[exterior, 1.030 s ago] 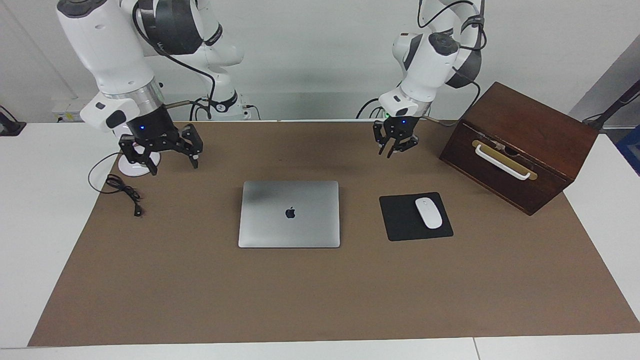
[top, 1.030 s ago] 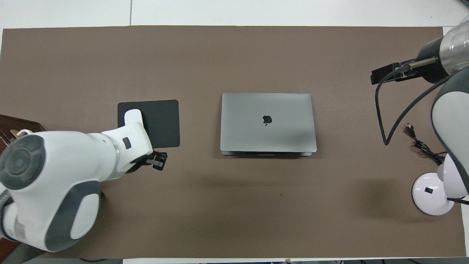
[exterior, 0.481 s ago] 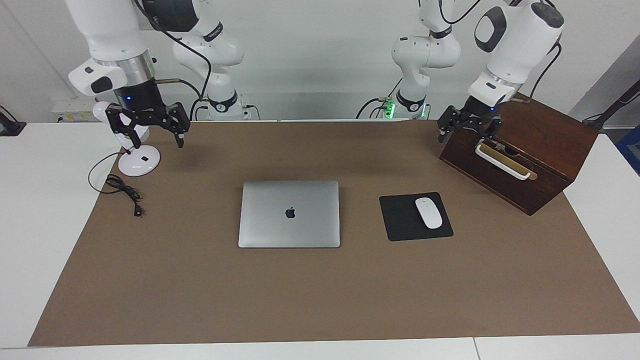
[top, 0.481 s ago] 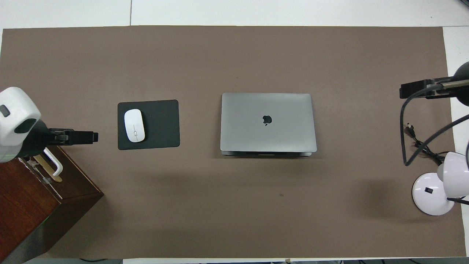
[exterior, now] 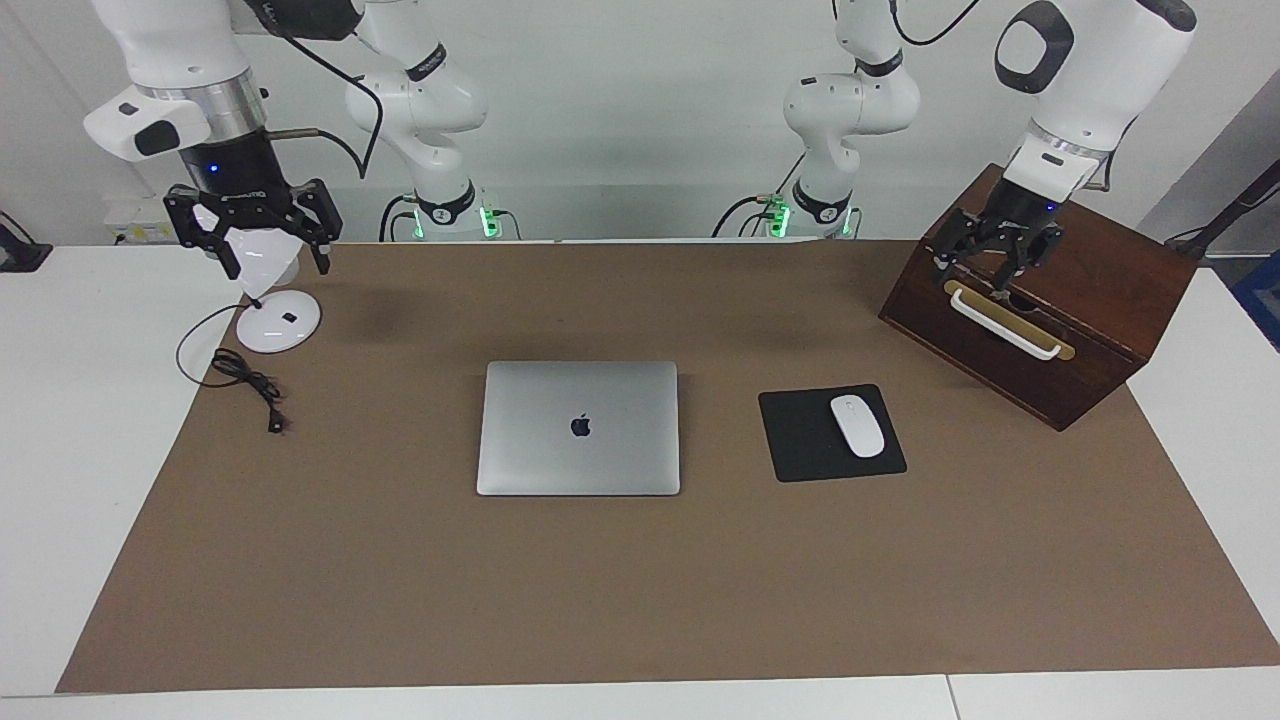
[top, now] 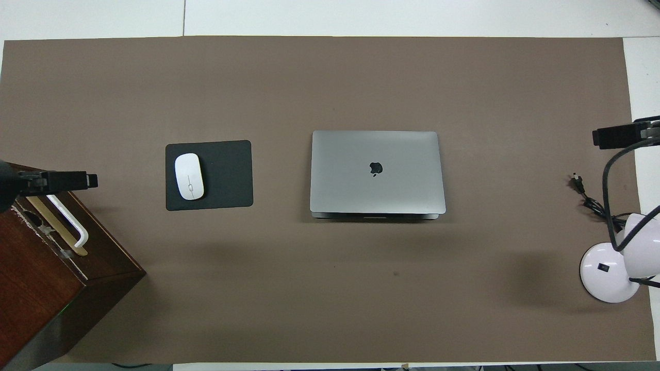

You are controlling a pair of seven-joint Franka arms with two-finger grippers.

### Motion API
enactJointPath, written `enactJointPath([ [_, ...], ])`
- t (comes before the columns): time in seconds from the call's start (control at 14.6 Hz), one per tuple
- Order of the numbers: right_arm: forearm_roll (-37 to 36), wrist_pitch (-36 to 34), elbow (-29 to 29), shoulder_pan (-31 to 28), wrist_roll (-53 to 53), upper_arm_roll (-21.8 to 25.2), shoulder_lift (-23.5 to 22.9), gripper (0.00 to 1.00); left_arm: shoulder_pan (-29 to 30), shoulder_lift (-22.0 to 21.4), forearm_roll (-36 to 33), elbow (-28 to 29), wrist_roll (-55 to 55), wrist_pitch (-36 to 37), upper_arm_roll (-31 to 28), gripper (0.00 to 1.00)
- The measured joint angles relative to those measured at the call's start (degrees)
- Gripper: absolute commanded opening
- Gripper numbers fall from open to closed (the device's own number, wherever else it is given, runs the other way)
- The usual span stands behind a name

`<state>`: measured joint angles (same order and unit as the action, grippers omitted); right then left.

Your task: Close laptop with both arms

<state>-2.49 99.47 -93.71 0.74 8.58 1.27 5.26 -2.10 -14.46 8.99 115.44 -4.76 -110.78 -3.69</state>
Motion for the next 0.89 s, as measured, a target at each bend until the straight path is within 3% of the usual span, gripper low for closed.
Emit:
enactJointPath([
  [0.21, 0.0, -3.5, 0.9, 0.1, 1.2, 0.0, 1.2, 1.0, 0.9, 2.2, -4.0, -5.8, 0.1, 2.2, 0.0, 1.0],
  [0.55, 0.0, -6.5, 2.0, 0.2, -2.1, -0.1, 1.8, 1.0, 0.9, 9.3, -4.4, -20.2, 0.1, 13.2, 0.5, 1.0],
  [0.89, 0.0, -7.2, 2.1, 0.2, -5.0, -0.5, 1.8, 1.0, 0.9, 14.6, -4.5, -24.3, 0.1, 18.4, 1.2, 1.0],
])
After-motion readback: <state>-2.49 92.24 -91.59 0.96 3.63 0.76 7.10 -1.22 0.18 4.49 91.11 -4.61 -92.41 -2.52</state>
